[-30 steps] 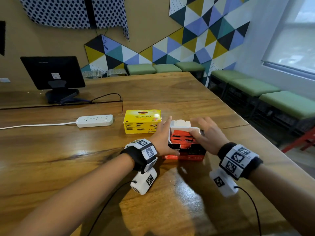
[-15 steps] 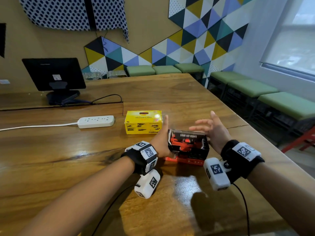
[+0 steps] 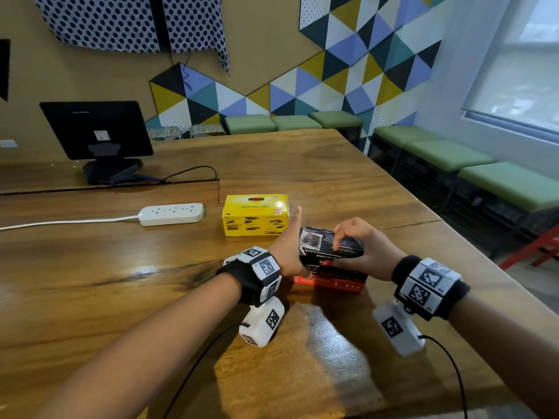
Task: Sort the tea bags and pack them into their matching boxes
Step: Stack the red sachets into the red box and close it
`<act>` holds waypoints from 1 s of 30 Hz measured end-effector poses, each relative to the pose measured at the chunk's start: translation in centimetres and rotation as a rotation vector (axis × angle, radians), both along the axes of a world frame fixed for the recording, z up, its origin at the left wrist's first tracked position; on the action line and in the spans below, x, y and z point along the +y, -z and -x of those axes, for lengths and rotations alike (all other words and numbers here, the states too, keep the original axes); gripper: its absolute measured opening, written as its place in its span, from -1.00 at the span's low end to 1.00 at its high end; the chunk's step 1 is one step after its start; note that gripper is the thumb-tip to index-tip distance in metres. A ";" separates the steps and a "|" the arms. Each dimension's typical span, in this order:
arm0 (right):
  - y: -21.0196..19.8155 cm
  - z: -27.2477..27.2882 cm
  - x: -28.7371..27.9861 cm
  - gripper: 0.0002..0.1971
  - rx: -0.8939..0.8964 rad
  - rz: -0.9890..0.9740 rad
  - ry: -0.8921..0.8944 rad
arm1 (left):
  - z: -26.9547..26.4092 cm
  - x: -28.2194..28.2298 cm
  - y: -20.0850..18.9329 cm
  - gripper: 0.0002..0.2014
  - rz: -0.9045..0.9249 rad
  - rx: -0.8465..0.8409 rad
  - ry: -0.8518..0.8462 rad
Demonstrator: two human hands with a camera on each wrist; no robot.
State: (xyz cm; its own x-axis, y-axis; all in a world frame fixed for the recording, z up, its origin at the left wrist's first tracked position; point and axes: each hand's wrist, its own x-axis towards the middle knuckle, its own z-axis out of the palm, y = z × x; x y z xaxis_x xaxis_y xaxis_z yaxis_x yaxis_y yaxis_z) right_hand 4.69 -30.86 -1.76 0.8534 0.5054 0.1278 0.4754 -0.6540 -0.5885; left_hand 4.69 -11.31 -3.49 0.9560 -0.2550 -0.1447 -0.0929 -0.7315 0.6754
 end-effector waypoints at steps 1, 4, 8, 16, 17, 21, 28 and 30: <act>0.0 0.0 0.0 -0.72 0.000 -0.001 0.000 | 0.0 0.0 0.0 0.41 -0.002 0.001 0.005; -0.1 0.2 0.1 -0.74 -0.030 0.024 0.013 | 0.0 0.0 -0.1 0.40 -0.009 0.007 0.000; -0.8 0.9 0.3 -0.73 -0.108 0.191 0.031 | 0.0 -0.1 -0.1 0.41 -0.046 0.002 -0.004; -1.0 0.9 -2.2 -0.49 -0.027 0.305 0.147 | 0.7 1.0 -0.5 -0.20 -0.185 -0.018 -0.109; -0.7 0.7 -2.4 -0.49 -0.038 0.287 0.181 | 0.6 0.9 -0.5 -0.33 -0.200 0.006 -0.111; 0.3 -0.9 -1.9 -0.50 -0.077 0.219 0.308 | -0.4 0.3 -0.1 -0.82 -0.129 -0.010 -0.143; 1.0 -4.6 0.2 -0.47 -0.061 0.146 0.411 | -4.3 -0.7 1.1 -0.79 0.033 0.063 -0.207; 0.9 -5.4 1.1 -0.38 -0.008 0.203 0.392 | -4.7 -0.8 0.6 -0.58 0.036 0.085 -0.165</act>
State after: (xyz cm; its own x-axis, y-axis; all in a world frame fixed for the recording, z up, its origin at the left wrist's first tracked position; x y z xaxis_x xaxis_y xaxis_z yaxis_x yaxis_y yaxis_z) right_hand 10.10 -29.75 -2.64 0.9849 0.1595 0.0671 0.1728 -0.8877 -0.4268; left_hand 9.39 -12.09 -4.08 0.9699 -0.1025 -0.2208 0.0850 -0.7073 0.7018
